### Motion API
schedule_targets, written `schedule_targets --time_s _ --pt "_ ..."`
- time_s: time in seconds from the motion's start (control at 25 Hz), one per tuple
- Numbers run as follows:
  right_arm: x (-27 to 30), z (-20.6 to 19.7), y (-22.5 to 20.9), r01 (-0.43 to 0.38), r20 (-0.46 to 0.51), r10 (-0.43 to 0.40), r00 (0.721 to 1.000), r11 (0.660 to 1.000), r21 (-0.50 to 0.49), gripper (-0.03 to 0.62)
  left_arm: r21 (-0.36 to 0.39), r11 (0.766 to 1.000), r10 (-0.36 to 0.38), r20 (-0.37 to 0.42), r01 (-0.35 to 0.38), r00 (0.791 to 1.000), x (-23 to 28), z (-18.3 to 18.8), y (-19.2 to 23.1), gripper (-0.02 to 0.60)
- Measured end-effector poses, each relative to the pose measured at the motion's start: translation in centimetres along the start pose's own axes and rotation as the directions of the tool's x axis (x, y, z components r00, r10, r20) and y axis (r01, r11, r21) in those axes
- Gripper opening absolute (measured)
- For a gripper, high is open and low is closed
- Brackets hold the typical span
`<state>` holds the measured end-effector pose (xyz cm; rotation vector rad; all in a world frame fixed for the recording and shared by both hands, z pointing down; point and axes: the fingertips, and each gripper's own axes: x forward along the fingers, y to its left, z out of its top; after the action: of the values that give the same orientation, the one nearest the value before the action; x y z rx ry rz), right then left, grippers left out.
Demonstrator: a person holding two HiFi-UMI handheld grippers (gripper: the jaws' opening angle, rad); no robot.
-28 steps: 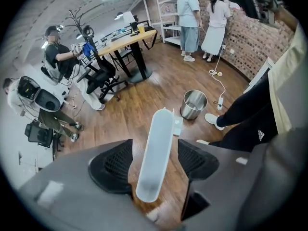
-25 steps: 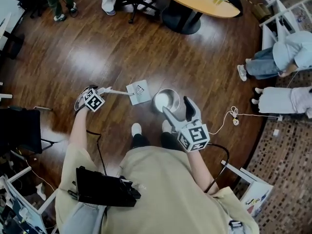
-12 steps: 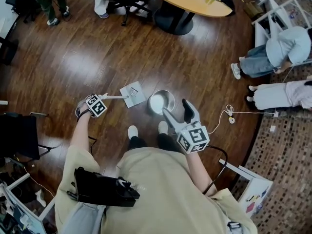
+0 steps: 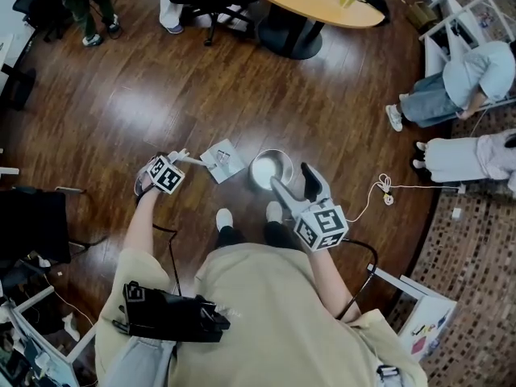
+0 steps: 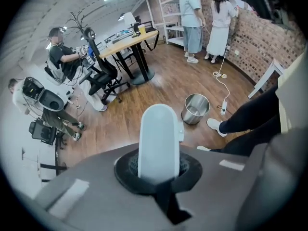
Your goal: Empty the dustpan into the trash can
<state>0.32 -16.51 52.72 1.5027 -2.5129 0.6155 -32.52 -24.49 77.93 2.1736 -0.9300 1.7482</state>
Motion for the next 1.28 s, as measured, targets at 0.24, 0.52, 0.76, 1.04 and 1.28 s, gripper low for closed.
schedule_targets --time_s 0.24,0.52,0.76,1.04,1.28 --pt "-0.8 0.1 0.2 -0.031 0.026 0.032 0.999 0.999 -0.013 0.377 0.040 0.999 0.000 0.004 0.000 1.000 -3.0 1.0 -1.4 -0.009" --pt "-1.5 0.7 -1.0 -0.047 0.070 0.047 0.996 0.999 0.009 0.377 0.217 0.976 -0.007 -0.011 0.009 1.000 -9.0 2.4 -4.3 -0.008" --pt "-1.8 1.3 -2.1 -0.046 0.120 0.040 0.992 0.998 0.045 0.374 0.171 0.984 -0.051 0.007 0.049 0.999 -15.9 3.3 -3.5 -0.008" --pt "-1.7 2.5 -1.9 -0.061 0.161 0.051 0.986 0.997 0.057 0.365 0.137 0.988 -0.080 0.035 0.075 0.996 -23.4 5.3 -1.1 -0.008" --pt "-2.5 2.6 -3.0 -0.050 0.174 0.036 0.984 0.996 0.074 0.365 0.211 0.974 -0.091 0.032 0.082 0.995 -28.9 8.3 -1.4 -0.008"
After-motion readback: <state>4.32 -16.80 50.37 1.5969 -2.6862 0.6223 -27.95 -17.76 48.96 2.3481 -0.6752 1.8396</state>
